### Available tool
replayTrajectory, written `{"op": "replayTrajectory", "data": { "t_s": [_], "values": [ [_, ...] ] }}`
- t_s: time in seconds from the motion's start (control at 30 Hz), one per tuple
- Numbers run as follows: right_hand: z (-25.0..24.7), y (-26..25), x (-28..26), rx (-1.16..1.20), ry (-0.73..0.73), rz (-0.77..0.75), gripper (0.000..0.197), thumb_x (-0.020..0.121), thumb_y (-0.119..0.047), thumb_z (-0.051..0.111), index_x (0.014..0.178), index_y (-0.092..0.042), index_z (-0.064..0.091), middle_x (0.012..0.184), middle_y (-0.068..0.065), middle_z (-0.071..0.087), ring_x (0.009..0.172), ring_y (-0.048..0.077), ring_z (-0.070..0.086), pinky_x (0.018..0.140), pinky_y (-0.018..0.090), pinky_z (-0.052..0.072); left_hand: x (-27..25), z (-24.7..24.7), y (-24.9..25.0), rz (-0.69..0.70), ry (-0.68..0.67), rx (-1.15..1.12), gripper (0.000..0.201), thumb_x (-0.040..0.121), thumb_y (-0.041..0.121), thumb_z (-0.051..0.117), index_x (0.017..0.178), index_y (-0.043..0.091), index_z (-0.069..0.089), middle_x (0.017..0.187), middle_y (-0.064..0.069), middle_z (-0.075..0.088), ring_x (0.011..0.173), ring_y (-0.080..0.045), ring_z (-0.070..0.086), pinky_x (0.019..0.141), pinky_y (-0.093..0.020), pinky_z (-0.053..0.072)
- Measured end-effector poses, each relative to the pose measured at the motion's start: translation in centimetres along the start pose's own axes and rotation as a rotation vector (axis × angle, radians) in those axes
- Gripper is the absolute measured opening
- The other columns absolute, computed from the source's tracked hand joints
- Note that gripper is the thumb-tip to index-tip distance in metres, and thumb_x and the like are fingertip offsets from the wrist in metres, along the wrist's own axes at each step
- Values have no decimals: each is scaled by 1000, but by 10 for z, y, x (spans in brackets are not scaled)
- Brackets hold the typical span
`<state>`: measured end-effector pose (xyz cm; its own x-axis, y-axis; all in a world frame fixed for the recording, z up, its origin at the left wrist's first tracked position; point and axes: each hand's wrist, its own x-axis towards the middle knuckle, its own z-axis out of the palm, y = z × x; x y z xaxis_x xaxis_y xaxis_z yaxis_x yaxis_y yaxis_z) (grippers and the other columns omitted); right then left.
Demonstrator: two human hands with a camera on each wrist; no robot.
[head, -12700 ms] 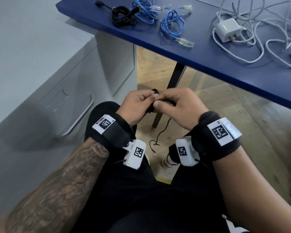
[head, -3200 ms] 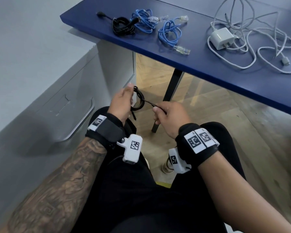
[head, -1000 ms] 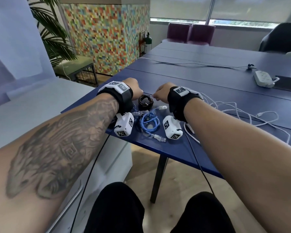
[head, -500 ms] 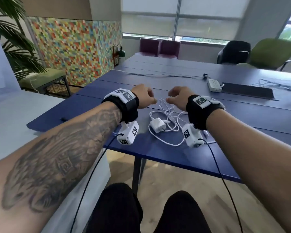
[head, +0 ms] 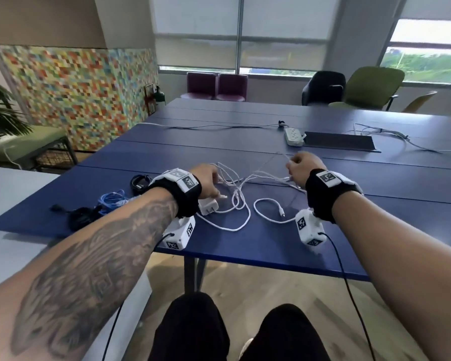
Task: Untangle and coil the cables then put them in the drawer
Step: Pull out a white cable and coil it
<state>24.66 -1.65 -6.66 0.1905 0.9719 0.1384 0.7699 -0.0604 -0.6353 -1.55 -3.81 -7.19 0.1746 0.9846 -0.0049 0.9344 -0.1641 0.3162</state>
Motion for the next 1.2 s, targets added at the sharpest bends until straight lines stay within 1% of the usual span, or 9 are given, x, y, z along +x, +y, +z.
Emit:
{"op": "replayTrajectory", "data": {
  "t_s": [0.2, 0.33, 0.43, 0.6, 0.73, 0.83, 0.9, 1.07, 1.2],
  "values": [
    [-42, -14, 21, 482, 323, 66, 20, 97, -31, 44, 78, -27, 49, 94, 16, 64, 77, 33, 61, 72, 53, 59, 2, 2, -6, 1, -7, 49, 32, 74, 27, 83, 99, 13, 68, 104, -4, 69, 95, -23, 65, 82, -30, 51],
    [-70, -29, 26, 807, 441, 68, 20, 102, -19, 41, 83, -21, 46, 66, 1, 47, 40, 5, 46, 46, 28, 38, 0, 5, -11, -1, 33, 51, 24, 76, 25, 81, 94, 14, 69, 99, -4, 71, 91, -22, 65, 77, -29, 49],
    [-84, -39, 21, 927, 283, 36, 27, 103, -16, 39, 78, -21, 47, 63, -1, 38, 26, 4, 30, 36, 11, 25, -1, -1, -8, 0, 120, 8, 16, 82, 25, 73, 92, 16, 65, 99, -6, 69, 94, -26, 64, 74, -28, 45],
    [-82, -63, 8, 899, 180, -149, 26, 102, -16, 46, 79, -21, 56, 61, -2, 41, 37, 7, 29, 39, 19, 25, 1, -25, 34, 166, 484, -432, 34, 91, 49, 58, 104, 18, 56, 106, -1, 55, 93, -18, 54, 81, -28, 39],
    [-79, -85, -8, 929, 65, -222, 21, 102, -14, 47, 84, -18, 57, 63, -2, 43, 43, 10, 31, 44, 21, 28, -2, -38, 82, 353, 336, -457, 65, 85, 59, 62, 137, 24, 43, 124, 3, 54, 105, -7, 51, 94, -27, 39],
    [-83, -93, -19, 854, 16, -285, 19, 101, -13, 49, 85, -16, 56, 64, 0, 46, 49, 12, 36, 46, 23, 31, 2, -42, 93, 368, 301, -554, 18, 96, 31, 58, 104, 17, 65, 81, 1, 68, 60, -4, 54, 72, -29, 48],
    [-92, -90, -22, 679, 46, -325, 15, 99, -16, 55, 85, -19, 55, 66, 0, 48, 52, 13, 41, 48, 26, 38, 6, -46, 88, 310, 387, -638, 21, 98, 16, 50, 86, 13, 67, 63, -2, 63, 44, -4, 48, 57, -25, 44],
    [-107, -68, -17, 354, 81, -374, 15, 93, -15, 63, 84, -23, 55, 79, 3, 61, 68, 23, 61, 64, 41, 60, 20, -63, 60, 143, 514, -689, 21, 92, 18, 57, 75, 14, 68, 66, -4, 65, 54, -16, 52, 56, -33, 51],
    [-121, -56, -7, 523, 192, -170, 8, 98, -18, 58, 104, -12, 57, 77, 7, 63, 66, 17, 67, 62, 41, 58, 35, -65, 31, 20, 531, -615, 20, 84, 21, 62, 68, 13, 68, 70, -10, 69, 61, -26, 60, 64, -42, 57]
  ]
}}
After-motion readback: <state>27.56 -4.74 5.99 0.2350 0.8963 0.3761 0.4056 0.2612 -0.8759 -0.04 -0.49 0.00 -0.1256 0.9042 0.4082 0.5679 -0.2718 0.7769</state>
